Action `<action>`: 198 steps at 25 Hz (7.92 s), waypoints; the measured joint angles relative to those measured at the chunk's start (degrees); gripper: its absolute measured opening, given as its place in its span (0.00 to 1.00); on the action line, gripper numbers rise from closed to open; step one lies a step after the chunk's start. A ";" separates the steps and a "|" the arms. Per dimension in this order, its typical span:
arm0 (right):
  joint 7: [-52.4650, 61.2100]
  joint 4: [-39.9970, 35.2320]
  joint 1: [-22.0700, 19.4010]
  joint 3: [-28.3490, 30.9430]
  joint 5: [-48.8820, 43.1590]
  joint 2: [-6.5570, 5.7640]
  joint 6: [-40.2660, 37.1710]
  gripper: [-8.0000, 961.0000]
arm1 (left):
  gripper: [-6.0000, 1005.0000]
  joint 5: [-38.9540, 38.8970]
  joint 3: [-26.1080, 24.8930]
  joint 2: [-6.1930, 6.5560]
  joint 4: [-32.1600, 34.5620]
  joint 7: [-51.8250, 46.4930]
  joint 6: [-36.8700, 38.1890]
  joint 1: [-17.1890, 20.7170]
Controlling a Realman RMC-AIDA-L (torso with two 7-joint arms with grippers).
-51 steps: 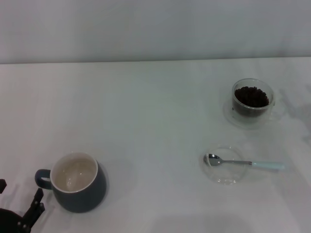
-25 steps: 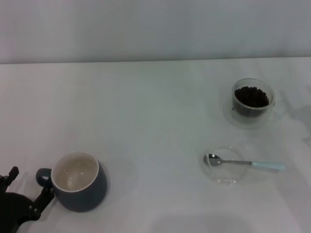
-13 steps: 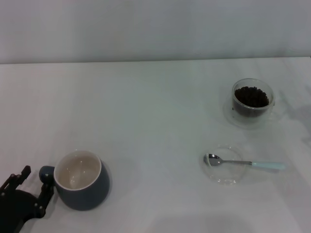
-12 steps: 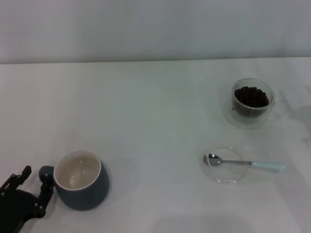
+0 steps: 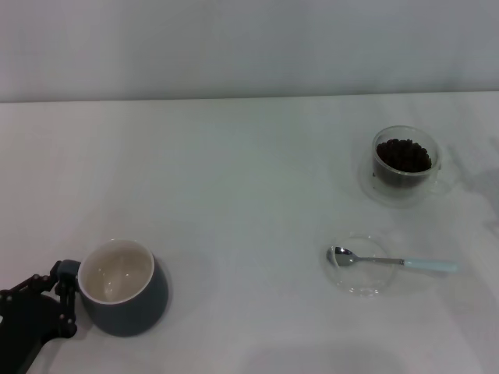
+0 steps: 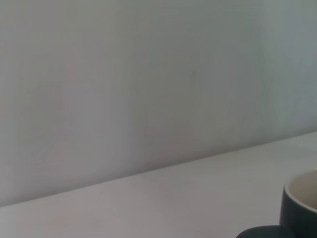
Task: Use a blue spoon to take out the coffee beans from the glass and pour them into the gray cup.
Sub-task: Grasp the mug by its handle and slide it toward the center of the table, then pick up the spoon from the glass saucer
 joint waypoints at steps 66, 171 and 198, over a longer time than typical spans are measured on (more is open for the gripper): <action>0.00 -0.48 -0.19 -0.26 -0.53 0.00 -2.57 0.90 | 0.23 10.47 0.19 -0.69 5.92 0.65 -11.39 -11.52; 30.63 25.03 -9.12 -2.25 -5.20 0.13 -6.44 0.89 | 0.88 -27.52 -0.38 0.02 -1.49 -9.08 7.26 -5.79; 28.68 27.22 -8.88 9.44 -24.21 0.18 2.65 0.85 | 0.88 -26.53 0.10 0.02 -1.56 -9.15 7.12 -6.17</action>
